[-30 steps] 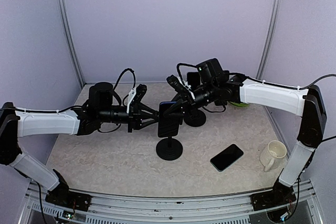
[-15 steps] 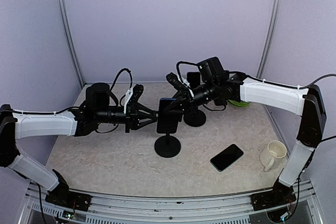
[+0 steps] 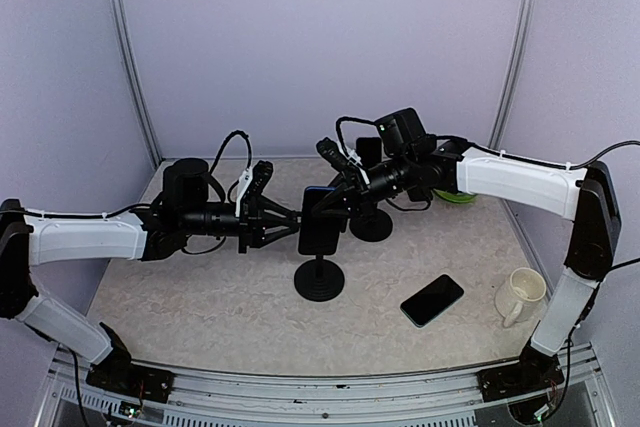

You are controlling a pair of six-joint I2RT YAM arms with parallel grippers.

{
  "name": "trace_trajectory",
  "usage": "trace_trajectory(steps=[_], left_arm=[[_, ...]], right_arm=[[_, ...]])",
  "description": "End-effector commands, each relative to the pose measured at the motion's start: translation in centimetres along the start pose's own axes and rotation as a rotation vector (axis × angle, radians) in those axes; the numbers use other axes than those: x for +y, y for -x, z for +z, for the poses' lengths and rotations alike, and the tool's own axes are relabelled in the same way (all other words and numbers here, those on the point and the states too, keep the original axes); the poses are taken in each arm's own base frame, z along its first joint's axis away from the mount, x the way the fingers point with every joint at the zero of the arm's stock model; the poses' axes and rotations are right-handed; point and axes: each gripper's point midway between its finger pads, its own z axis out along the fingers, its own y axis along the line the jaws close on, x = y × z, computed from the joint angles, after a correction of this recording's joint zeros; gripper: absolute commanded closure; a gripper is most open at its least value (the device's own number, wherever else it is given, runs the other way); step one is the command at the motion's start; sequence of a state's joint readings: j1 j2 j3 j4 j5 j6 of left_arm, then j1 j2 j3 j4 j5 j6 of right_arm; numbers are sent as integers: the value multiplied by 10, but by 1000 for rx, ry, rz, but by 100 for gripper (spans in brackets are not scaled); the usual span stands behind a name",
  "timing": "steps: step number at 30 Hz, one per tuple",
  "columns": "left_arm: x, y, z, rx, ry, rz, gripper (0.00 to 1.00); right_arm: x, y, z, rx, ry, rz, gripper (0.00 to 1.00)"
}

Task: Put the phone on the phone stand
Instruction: Install the phone onto the phone stand.

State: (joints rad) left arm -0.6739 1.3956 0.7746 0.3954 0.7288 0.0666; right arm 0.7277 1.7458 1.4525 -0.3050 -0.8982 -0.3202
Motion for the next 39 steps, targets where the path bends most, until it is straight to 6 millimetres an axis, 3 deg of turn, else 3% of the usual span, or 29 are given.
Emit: trace_trajectory(steps=[1, 5, 23, 39], left_arm=[[-36, 31, -7, -83, -171, 63, 96], [-35, 29, 0, -75, -176, 56, 96], [-28, 26, 10, -59, -178, 37, 92], [-23, 21, 14, -49, -166, 23, 92]], right_arm=[[-64, -14, -43, 64, -267, 14, 100], [-54, -9, -36, 48, -218, -9, 100], [-42, 1, -24, 58, -161, -36, 100], [-42, -22, -8, 191, -153, -6, 100]])
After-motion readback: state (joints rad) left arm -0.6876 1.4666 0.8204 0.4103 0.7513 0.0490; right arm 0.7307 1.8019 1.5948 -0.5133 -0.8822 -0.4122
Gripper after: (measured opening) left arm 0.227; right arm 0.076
